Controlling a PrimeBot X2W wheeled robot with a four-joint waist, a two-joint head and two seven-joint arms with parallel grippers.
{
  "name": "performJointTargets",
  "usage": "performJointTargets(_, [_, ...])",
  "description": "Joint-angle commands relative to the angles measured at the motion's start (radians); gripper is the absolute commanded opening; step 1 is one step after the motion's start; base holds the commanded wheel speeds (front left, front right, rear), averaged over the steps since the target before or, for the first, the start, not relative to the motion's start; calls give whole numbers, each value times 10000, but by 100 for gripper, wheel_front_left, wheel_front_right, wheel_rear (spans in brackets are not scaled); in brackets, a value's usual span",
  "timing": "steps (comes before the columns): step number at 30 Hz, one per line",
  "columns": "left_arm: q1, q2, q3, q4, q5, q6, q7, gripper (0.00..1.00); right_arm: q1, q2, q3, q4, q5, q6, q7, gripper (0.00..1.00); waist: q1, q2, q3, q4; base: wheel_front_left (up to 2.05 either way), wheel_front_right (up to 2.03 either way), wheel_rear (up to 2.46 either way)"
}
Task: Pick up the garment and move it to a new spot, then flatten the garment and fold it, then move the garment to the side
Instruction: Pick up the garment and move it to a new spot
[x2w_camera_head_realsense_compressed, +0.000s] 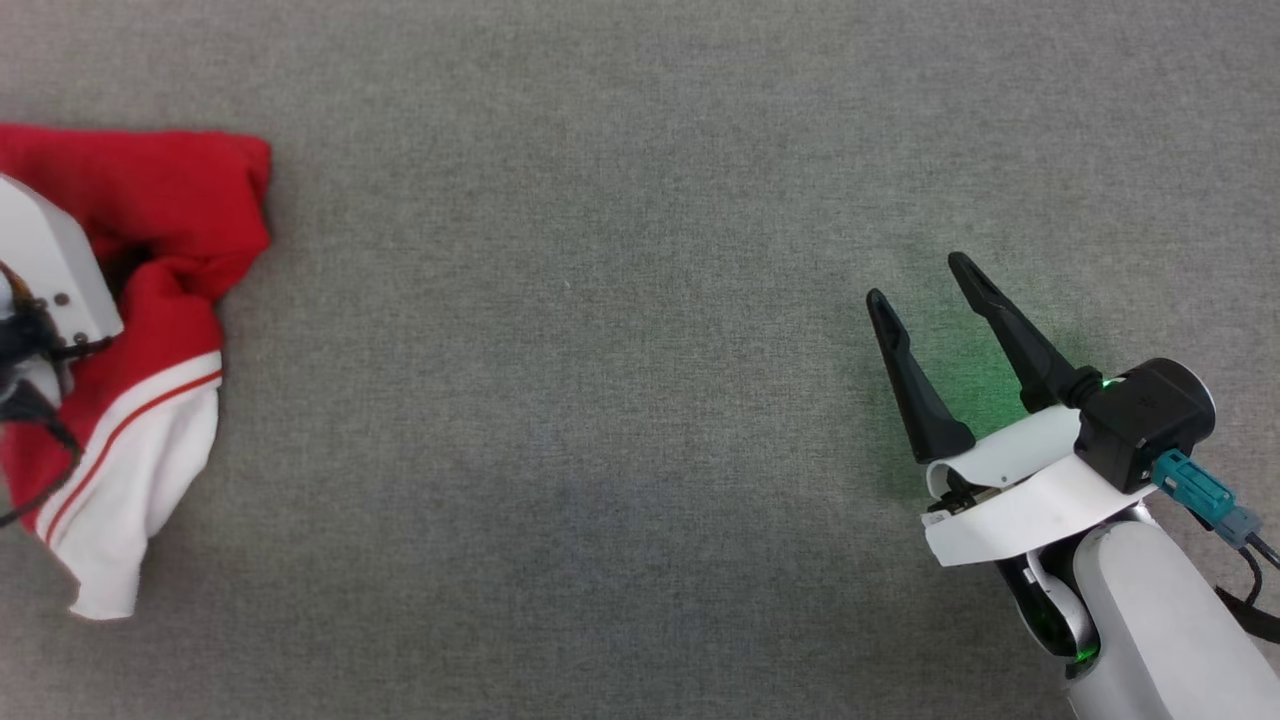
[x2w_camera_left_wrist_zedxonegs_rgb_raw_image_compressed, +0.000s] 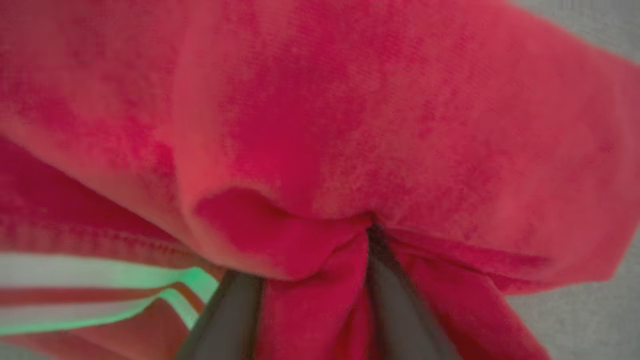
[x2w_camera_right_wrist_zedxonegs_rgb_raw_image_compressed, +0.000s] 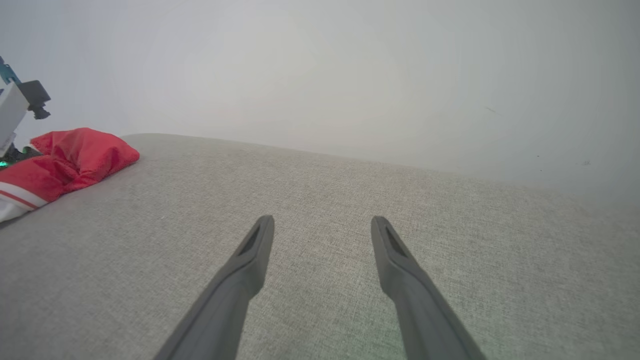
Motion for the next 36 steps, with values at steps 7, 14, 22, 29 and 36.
performJointTargets(7, [1102,-1012,-1008,-604,-476,-71,-1679,0,100,2,-58,132,50,1,-9,100,0,0,-861,309,0,0,0])
performJointTargets(14, [815,-273,-1788,-2371,-968,-22,-2942,0,472,254,-265,293,165,1,-9,100,0,0,-1662,401,0,0,0])
performJointTargets(22, [150,-91,-3133,-4816,-1613,-22,-3249,0,798,615,-761,209,284,1,-9,100,0,0,-1803,-104,0,0,0])
performJointTargets(29, [-1128,-737,-4669,-6517,-2166,-22,-3342,0,988,1036,-1348,113,348,1,-9,100,0,0,-1556,-1015,0,0,0])
performJointTargets(36, [-2528,-1954,-6648,-6787,-2296,-22,-3633,0,888,1471,-1885,-111,619,1,-9,100,0,0,-999,-2011,0,0,0])
